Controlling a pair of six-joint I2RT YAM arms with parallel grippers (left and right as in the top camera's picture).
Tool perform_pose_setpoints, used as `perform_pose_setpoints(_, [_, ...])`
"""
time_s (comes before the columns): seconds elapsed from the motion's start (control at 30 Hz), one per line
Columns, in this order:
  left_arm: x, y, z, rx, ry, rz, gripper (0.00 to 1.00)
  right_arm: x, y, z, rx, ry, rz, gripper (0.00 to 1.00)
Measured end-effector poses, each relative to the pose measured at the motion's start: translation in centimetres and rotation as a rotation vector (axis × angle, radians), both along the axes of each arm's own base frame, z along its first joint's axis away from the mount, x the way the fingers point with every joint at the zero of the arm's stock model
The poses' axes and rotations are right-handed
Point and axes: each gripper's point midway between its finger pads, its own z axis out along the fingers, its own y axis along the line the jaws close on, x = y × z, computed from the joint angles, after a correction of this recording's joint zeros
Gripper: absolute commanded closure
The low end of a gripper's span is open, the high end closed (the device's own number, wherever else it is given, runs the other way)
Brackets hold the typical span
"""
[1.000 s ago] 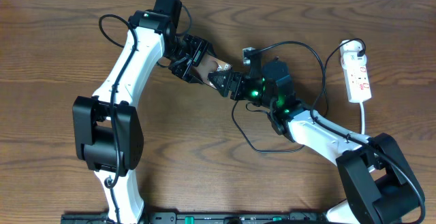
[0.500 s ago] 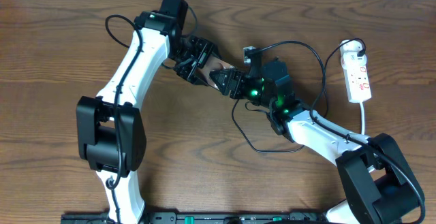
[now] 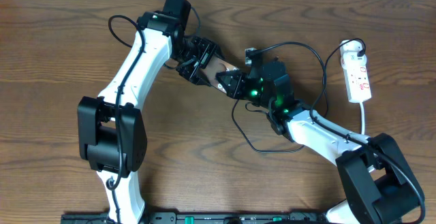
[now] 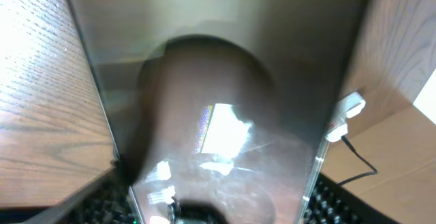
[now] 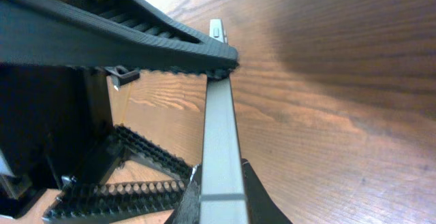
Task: Plug charger to phone and switch on socket
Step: 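Release the phone from the left gripper, keeping it in the right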
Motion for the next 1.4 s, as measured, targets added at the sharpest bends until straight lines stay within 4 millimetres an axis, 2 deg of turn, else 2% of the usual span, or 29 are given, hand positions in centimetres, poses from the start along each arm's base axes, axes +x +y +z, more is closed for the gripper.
perform_pose_setpoints(0.03, [-0.1, 0.0, 0.0, 0.002, 0.002, 0.0, 0.83, 0.0, 0.0, -0.1, -0.003, 0.0, -0.001, 0.99])
perform_pose_setpoints(0.07, [-0.1, 0.1, 0.0, 0.003, 0.006, 0.003, 0.56, -0.1, 0.1, -0.2, -0.003, 0.001, 0.005, 0.99])
perform_pose_setpoints(0.1, [0.1, 0.0, 0.0, 0.004, -0.002, 0.004, 0.18, -0.3, 0.2, -0.4, -0.008, 0.004, 0.017, 0.99])
perform_pose_setpoints(0.13, [0.2, 0.1, 0.0, 0.009, -0.01, 0.003, 0.04, -0.4, 0.3, -0.6, -0.009, 0.012, 0.023, 0.99])
perform_pose_setpoints(0.33, [1.4, 1.7, -0.1, 0.031, -0.082, -0.026, 0.03, -0.2, -0.4, -0.5, 0.012, 0.023, 0.04, 0.99])
perform_pose_setpoints(0.47, [2.1, 5.7, -0.3, 0.049, -0.108, -0.026, 0.03, 0.9, -2.3, -0.3, 0.035, 0.033, 0.023, 0.99])
perform_pose_setpoints(0.57, [2.6, 8.5, -0.4, 0.062, -0.131, -0.024, 0.03, 2.3, -4.5, -0.1, 0.065, 0.057, -0.033, 0.99])
perform_pose_setpoints(0.63, [3.0, 9.9, -0.3, 0.059, -0.181, -0.063, 0.03, 2.9, -5.6, 0.0, 0.085, 0.079, -0.066, 0.99])
perform_pose_setpoints(0.8, [2.8, 10.4, 0.2, 0.065, -0.3, -0.198, 0.03, 3.8, -7.4, 1.0, 0.166, 0.127, -0.118, 0.99])
perform_pose_setpoints(0.93, [2.6, 10.3, 2.4, 0.072, -0.452, -0.244, 0.05, 4.9, -7.9, 3.9, 0.281, 0.09, -0.136, 0.99])
perform_pose_setpoints(1.03, [1.6, 10.3, 4.6, 0.085, -0.581, -0.252, 0.05, 5.3, -7.8, 7.3, 0.373, 0.004, -0.123, 0.99])
perform_pose_setpoints(1.1, [0.6, 10.4, 5.4, 0.098, -0.648, -0.247, 0.05, 5.2, -7.7, 8.7, 0.417, -0.006, -0.115, 0.99])
perform_pose_setpoints(1.2, [-1.6, 10.6, 5.3, 0.112, -0.711, -0.242, 0.05, 4.9, -7.6, 8.5, 0.434, 0.039, -0.113, 0.99])
perform_pose_setpoints(1.33, [-5.3, 10.7, 3.3, 0.129, -0.755, -0.251, 0.05, 4.3, -7.0, 7.2, 0.43, 0.13, -0.107, 0.99])
perform_pose_setpoints(1.4, [-6.9, 10.8, 2.3, 0.137, -0.788, -0.26, 0.05, 3.6, -5.9, 6.4, 0.42, 0.178, -0.087, 0.99])
